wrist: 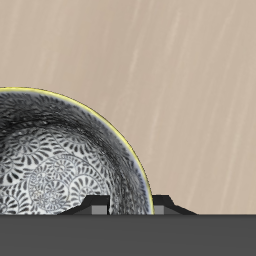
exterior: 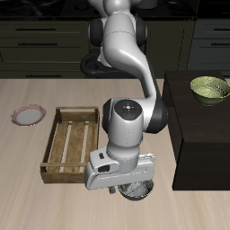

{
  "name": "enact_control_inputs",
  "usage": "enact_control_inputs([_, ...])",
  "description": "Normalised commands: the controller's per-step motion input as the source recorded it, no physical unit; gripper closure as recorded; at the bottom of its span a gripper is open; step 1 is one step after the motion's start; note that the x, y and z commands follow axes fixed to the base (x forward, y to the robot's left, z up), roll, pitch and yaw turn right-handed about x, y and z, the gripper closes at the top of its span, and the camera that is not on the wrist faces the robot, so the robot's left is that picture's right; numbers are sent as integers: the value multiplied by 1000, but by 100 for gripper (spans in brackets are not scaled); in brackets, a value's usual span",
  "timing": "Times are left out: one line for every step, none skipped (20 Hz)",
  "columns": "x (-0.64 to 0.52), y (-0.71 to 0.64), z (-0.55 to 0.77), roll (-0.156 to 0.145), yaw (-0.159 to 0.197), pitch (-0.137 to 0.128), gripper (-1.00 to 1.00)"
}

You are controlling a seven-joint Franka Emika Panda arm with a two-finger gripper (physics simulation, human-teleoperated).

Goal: Place the black bowl in the wooden tray

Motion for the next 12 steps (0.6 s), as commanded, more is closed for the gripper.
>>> enact_control_inputs([0,-38,-91,-25,26,-18,100])
enact_control_inputs([-91,-54,-9,0,-10,5,100])
enact_control_inputs([-15,-27,-53,28,-25,3,100])
enact_control_inputs([-27,-50,-18,-28,17,-17,100])
enact_control_inputs([43,-16,-42,-4,-41,2,100])
enact_control_inputs([-134,-71,-5,0,0,0,100])
enact_control_inputs([107,20,161,-23,-8,-31,100])
enact_control_inputs([-27,-35,197,-1,-24,-44,100])
enact_control_inputs([-90,3,154,10,8,-21,100])
enact_control_inputs([-9,-3,287,0,10,-38,100])
enact_control_inputs([-77,-8,276,-28,-17,-45,100])
enact_control_inputs([-50,2,313,13,-6,-34,100])
